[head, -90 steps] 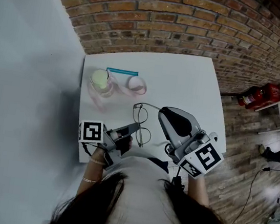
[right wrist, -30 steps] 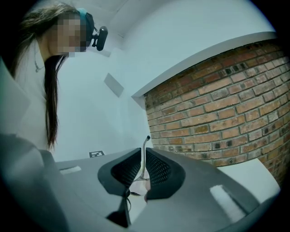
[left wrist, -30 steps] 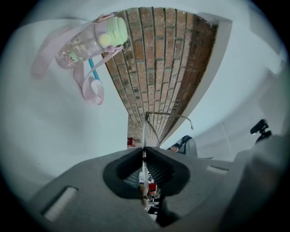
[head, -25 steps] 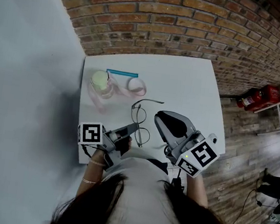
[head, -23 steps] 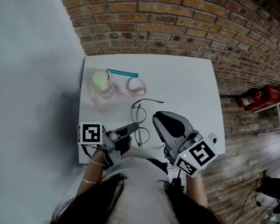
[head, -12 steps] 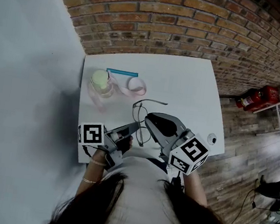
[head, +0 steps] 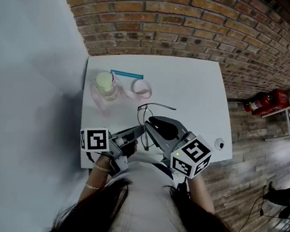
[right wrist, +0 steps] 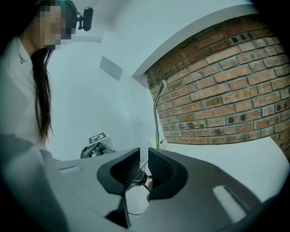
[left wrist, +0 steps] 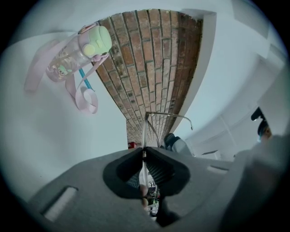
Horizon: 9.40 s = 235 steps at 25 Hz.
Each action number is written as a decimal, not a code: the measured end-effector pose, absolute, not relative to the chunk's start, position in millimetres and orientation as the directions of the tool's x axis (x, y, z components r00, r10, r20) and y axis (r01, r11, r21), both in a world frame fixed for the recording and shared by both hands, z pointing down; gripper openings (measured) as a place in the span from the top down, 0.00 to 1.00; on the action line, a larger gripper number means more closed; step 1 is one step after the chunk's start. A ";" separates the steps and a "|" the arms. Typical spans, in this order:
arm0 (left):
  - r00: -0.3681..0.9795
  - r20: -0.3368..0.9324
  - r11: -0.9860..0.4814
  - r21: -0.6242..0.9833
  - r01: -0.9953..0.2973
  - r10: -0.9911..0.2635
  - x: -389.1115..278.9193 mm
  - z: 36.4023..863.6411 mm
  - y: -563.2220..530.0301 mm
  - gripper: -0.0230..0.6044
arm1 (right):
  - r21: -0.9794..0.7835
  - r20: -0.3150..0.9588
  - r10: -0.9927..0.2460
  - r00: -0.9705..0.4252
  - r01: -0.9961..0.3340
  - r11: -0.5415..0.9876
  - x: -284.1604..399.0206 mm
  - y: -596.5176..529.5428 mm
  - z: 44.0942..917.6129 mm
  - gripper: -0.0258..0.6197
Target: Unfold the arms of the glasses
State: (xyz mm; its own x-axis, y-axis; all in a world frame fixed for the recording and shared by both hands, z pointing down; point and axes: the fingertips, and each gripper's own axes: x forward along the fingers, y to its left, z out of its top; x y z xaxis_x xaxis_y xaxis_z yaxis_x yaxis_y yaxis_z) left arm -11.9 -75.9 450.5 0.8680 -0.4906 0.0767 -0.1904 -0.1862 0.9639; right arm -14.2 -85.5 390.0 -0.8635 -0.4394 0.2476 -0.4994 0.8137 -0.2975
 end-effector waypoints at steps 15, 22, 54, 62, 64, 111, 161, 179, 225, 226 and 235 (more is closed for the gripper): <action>0.856 0.067 -0.274 0.932 -0.237 -0.512 -13.1 443.2 -78.4 0.93 | -0.368 0.284 -0.428 -0.858 -0.509 0.778 -23.1 -90.6 399.7 0.85; 0.835 0.079 -0.327 0.897 -0.298 -0.544 -19.5 441.7 -81.9 0.93 | -0.418 0.290 -0.421 -0.860 -0.509 0.753 -27.2 -93.1 402.1 0.85; 0.808 0.054 -0.332 0.894 -0.301 -0.587 -25.8 439.7 -86.5 0.93 | -0.434 0.238 -0.448 -0.862 -0.507 0.745 -25.3 -93.4 394.2 0.91; 0.796 0.047 -0.297 0.913 -0.279 -0.604 -29.5 442.8 -88.5 0.93 | -0.422 0.212 -0.465 -0.860 -0.510 0.750 -20.7 -93.3 389.3 0.91; 0.792 0.047 -0.274 0.924 -0.265 -0.609 -31.2 445.0 -88.8 0.93 | -0.418 0.203 -0.468 -0.860 -0.509 0.753 -19.5 -93.7 387.9 0.91; 0.730 -0.089 -0.134 0.991 -0.005 -0.678 -43.4 435.9 -95.4 0.93 | -0.362 0.073 -0.471 -0.879 -0.463 0.809 -3.8 -86.2 352.7 0.91; 0.630 -0.107 -0.021 0.990 0.143 -0.769 -67.5 452.5 -104.6 0.93 | -0.344 0.027 -0.459 -0.888 -0.439 0.830 1.3 -82.5 343.9 0.91; 0.636 -0.107 -0.019 0.989 0.145 -0.765 -68.0 454.5 -103.7 0.93 | -0.327 0.026 -0.439 -0.898 -0.422 0.846 -4.7 -76.3 343.7 0.91; 0.743 -0.171 -0.058 0.983 0.176 -0.647 -36.5 439.1 -89.5 0.93 | -0.207 0.277 -0.692 -0.667 -0.744 0.635 68.5 -118.0 424.2 0.95; 0.745 -0.172 -0.057 0.982 0.178 -0.644 -35.5 439.2 -89.5 0.93 | -0.207 0.281 -0.693 -0.664 -0.747 0.632 69.2 -118.3 425.0 0.95; 0.748 -0.178 -0.050 0.980 0.191 -0.639 -30.7 438.3 -88.4 0.93 | -0.202 0.303 -0.680 -0.667 -0.743 0.638 69.6 -119.0 426.5 0.95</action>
